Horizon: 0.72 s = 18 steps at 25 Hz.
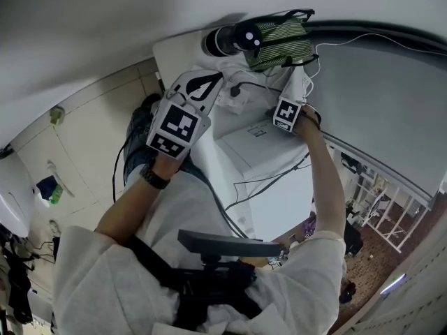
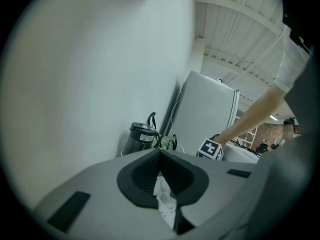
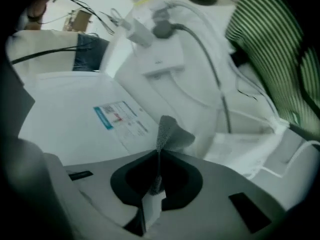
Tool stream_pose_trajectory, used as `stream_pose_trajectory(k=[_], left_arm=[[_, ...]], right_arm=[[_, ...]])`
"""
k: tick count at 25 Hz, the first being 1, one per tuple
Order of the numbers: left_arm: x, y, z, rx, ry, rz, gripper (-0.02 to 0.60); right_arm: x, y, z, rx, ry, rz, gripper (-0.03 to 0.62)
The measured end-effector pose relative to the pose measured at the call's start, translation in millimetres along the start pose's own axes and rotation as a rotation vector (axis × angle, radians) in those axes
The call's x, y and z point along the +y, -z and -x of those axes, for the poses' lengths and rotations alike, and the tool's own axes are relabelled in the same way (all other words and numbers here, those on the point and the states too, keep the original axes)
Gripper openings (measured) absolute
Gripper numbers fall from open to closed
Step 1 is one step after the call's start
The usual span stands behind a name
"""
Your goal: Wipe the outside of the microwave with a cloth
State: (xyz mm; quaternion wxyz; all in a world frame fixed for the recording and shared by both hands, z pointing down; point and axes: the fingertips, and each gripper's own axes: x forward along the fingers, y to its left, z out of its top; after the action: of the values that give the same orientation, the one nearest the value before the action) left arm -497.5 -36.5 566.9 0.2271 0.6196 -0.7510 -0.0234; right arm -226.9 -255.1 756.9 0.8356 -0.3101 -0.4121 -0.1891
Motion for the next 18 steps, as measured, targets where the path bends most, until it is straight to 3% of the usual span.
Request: stream_pose_trajectory(k=[3,5,15,17,18], left_arm=[[5.3,0.7,0.6,-0.003,-0.009,0.005,0.028],[7.1,1.6,0.8,-0.002,-0.009,0.008,0.028],[4.3,-1.0,3.5,-0.007,0.004,0.003,0.028],[4.7,-2.1,3.9,-0.009,0.005,0.001,0.028],[5.0,-2.5,4.1,-0.009,0.005,0.000,0.028]], right_arm=[[69.5,-55.4,16.4,-0.182,-0.241,0.105,0.025],[108.3,-87.2,32.6,-0.255,-0.327,0.174,0.025],[259.1,-198.1,83.1,-0.400,-0.526,0.479,0.024],[260.6,-211.7,77.5,-0.387,-0.488,0.492,0.023],[249.5,-216.3,70.4,-0.362,-0.421,0.493,0.024]])
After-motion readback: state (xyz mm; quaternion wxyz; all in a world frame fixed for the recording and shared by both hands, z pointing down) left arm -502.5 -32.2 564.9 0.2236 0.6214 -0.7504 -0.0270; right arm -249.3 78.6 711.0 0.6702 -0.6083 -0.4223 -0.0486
